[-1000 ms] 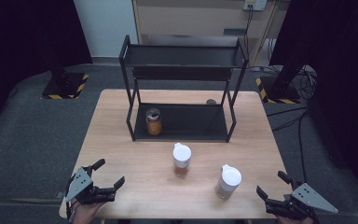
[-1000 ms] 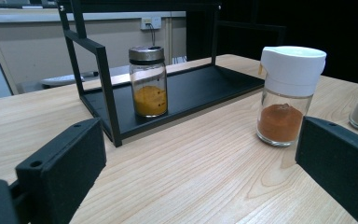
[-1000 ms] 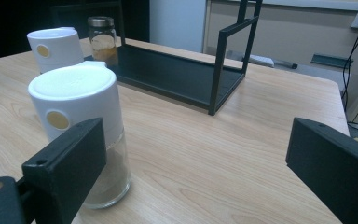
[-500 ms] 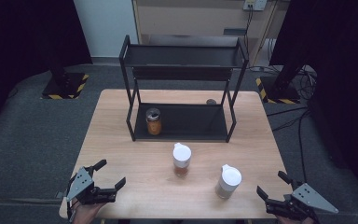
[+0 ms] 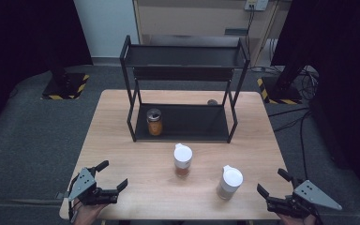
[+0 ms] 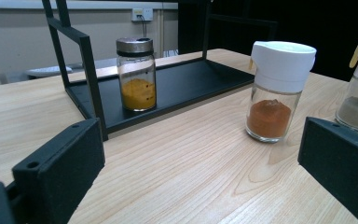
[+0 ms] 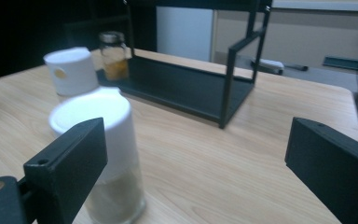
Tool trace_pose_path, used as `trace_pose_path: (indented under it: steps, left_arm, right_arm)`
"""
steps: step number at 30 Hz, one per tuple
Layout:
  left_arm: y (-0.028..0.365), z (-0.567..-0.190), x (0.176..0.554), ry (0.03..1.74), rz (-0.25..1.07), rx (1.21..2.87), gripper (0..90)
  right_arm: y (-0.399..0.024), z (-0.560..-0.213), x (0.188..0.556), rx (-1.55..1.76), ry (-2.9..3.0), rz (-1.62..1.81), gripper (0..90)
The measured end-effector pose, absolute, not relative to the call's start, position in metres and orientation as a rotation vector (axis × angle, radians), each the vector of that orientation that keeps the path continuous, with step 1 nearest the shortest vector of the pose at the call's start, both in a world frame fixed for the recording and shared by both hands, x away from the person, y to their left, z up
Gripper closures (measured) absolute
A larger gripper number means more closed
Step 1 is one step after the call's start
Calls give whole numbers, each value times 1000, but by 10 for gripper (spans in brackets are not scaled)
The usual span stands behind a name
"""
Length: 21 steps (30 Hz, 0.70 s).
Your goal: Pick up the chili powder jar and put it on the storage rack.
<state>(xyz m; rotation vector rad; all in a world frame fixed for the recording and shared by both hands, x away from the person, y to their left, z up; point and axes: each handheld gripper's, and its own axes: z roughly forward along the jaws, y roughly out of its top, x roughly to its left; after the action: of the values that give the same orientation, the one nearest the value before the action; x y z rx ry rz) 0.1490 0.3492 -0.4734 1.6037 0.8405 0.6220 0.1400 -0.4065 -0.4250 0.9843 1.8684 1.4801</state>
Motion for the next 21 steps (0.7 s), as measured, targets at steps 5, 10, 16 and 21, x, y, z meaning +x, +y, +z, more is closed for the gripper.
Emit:
trace_pose_path:
  steps: [5, 10, 16, 21]
  left_arm:
    - [349, -473, 149, 841, 618, 1604, 0]
    - [349, -473, 150, 837, 615, 1606, 0]
    - [350, -473, 150, 839, 611, 1602, 0]
    - [350, -473, 150, 835, 611, 1605, 0]
  right_arm:
    - [-398, -411, 149, 960, 1889, 1490, 55]
    - [-386, -398, 162, 920, 1931, 1494, 55]
    - [-370, -382, 178, 889, 1982, 1506, 54]
    - [-355, -373, 191, 878, 2018, 1522, 54]
